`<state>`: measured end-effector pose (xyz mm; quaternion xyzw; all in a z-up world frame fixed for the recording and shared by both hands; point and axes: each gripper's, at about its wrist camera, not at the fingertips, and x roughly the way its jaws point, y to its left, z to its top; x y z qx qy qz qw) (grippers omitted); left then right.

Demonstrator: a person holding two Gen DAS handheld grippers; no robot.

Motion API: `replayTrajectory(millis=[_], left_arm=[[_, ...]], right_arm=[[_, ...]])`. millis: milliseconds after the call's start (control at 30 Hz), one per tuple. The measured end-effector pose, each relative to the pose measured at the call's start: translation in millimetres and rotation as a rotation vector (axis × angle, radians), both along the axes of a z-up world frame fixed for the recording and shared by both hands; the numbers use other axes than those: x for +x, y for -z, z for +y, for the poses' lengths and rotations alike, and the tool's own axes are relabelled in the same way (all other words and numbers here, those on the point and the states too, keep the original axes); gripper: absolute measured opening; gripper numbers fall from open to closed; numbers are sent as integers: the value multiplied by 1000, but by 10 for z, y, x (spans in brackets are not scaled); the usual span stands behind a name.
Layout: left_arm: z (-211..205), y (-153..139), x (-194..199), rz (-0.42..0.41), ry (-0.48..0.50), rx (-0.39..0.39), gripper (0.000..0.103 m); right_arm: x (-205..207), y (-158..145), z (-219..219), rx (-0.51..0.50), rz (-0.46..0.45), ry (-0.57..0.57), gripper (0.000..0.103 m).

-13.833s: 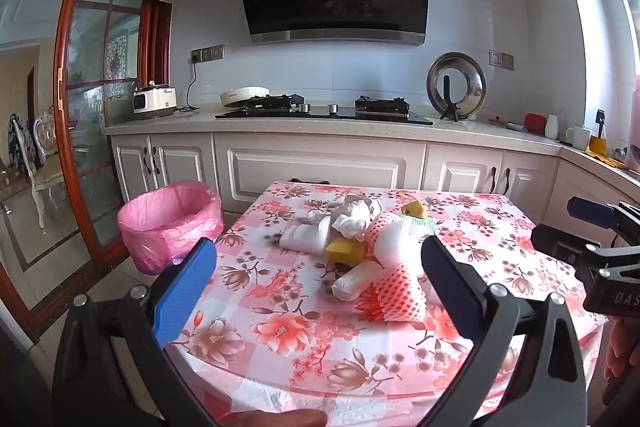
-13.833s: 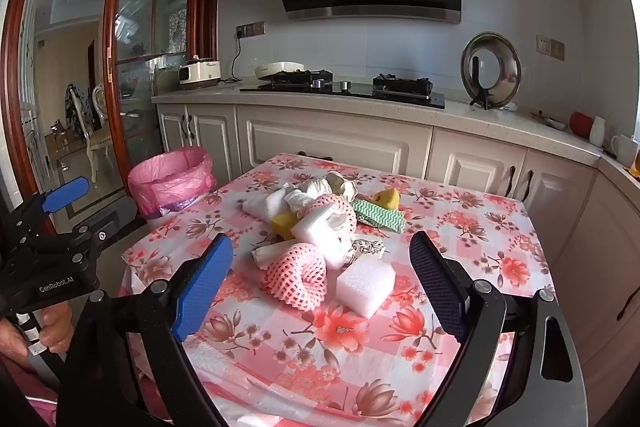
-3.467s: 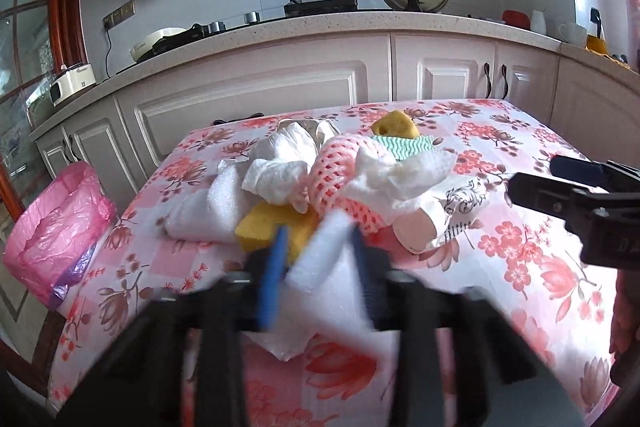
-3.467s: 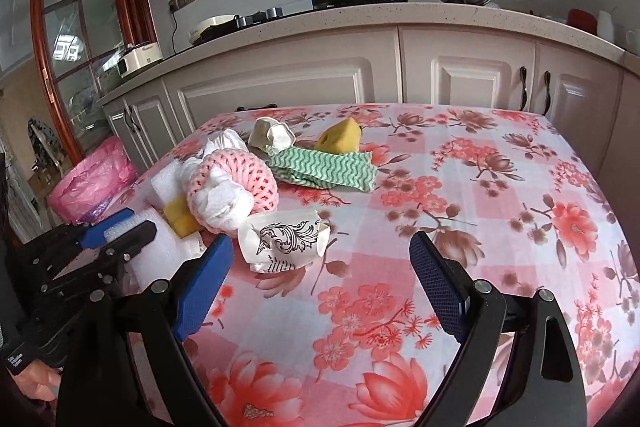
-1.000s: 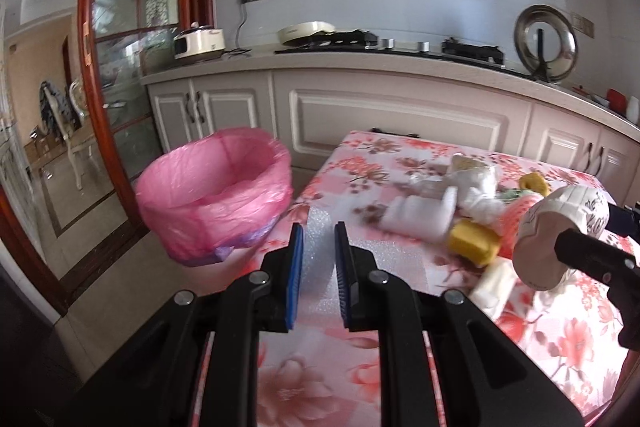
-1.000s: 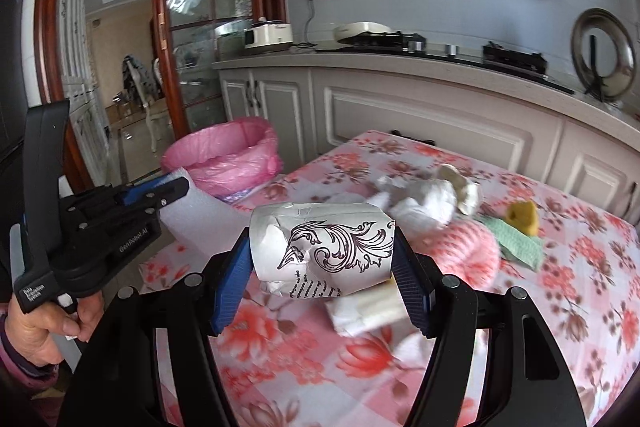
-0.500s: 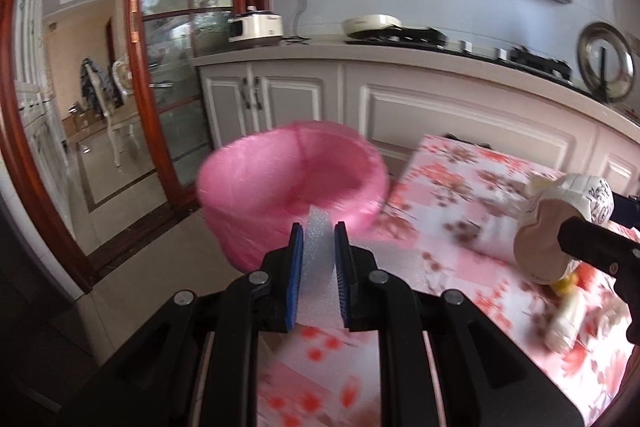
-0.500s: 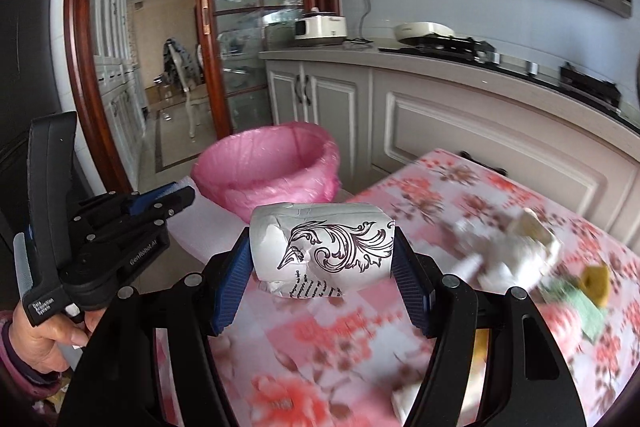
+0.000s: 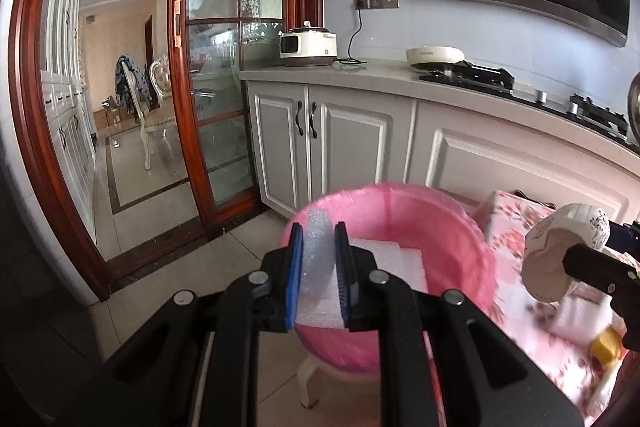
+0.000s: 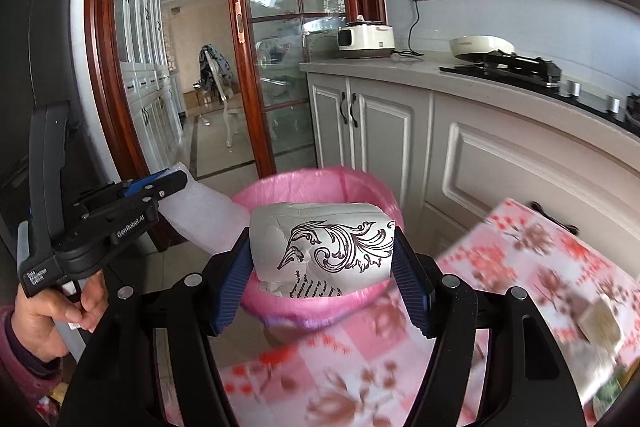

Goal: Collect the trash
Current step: 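Carry the paper cup and foam strip over the pink bin with both tools, then open both tools to drop the cup and foam into the bin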

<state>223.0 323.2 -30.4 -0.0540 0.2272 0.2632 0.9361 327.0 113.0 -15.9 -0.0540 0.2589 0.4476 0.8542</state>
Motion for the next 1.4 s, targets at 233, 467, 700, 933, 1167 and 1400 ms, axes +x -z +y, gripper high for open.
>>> replayTrajectory(millis=[233, 467, 700, 933, 1167, 1400], left_arm=[[322, 129, 392, 18, -14, -51, 16], [470, 299, 621, 28, -21, -56, 59], [472, 245, 475, 19, -56, -61, 63], [-17, 61, 40, -25, -51, 8, 83], [-796, -38, -336, -87, 20, 52, 98], [-1642, 6, -547, -104, 153, 62, 98]], right_arm=[[392, 130, 376, 3, 46, -33, 65], [570, 371, 622, -30, 63, -59, 76], [530, 365, 431, -16, 78, -39, 76], [103, 155, -248, 18, 45, 51, 77], [-406, 46, -1065, 6, -36, 159, 81], [-805, 103, -1989, 12, -67, 304, 85]])
